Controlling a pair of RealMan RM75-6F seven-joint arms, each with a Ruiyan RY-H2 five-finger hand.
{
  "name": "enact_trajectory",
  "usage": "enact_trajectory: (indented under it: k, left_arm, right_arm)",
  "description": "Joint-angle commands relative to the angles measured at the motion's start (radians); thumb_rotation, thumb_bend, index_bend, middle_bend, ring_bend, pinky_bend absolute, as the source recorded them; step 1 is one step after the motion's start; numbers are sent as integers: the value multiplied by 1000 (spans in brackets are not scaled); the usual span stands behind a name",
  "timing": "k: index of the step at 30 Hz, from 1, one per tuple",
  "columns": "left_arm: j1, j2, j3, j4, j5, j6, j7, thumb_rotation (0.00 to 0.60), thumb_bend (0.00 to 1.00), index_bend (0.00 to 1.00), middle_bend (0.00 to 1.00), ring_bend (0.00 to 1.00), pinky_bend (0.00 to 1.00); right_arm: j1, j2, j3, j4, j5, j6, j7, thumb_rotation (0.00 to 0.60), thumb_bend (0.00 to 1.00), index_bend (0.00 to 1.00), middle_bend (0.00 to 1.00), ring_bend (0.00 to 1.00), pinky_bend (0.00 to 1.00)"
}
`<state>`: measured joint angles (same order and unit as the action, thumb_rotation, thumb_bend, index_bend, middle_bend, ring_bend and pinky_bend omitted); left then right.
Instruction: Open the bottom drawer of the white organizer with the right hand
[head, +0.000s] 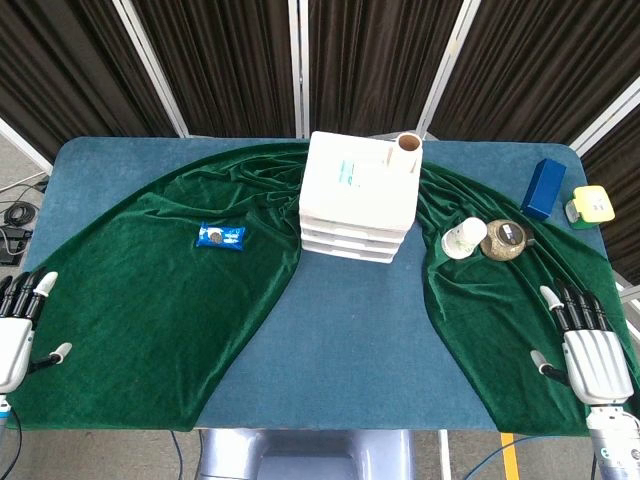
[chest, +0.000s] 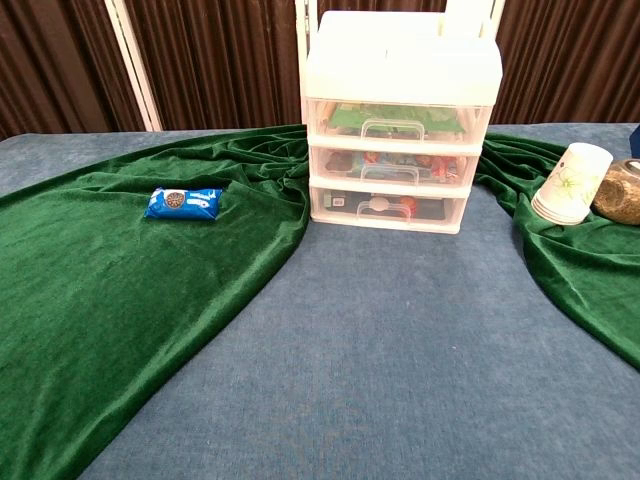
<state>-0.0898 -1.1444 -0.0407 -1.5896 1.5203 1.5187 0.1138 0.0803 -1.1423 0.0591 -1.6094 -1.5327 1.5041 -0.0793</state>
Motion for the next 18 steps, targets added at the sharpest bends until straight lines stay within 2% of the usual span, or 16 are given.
enact_trajectory:
  k: [1,18]
  left_arm:
    - [-1,1,0,-1,-1,-2,0,600,107,0,0,0,0]
    - [1,7,-2,-6,1,2,-7,600,106,0,0,0,0]
  right_arm:
    - [-1,-2,0,1,2,1,-9,600,122,0,0,0,0]
    - [0,2,2,-12,15,-11,-10,600,122,0,0,0,0]
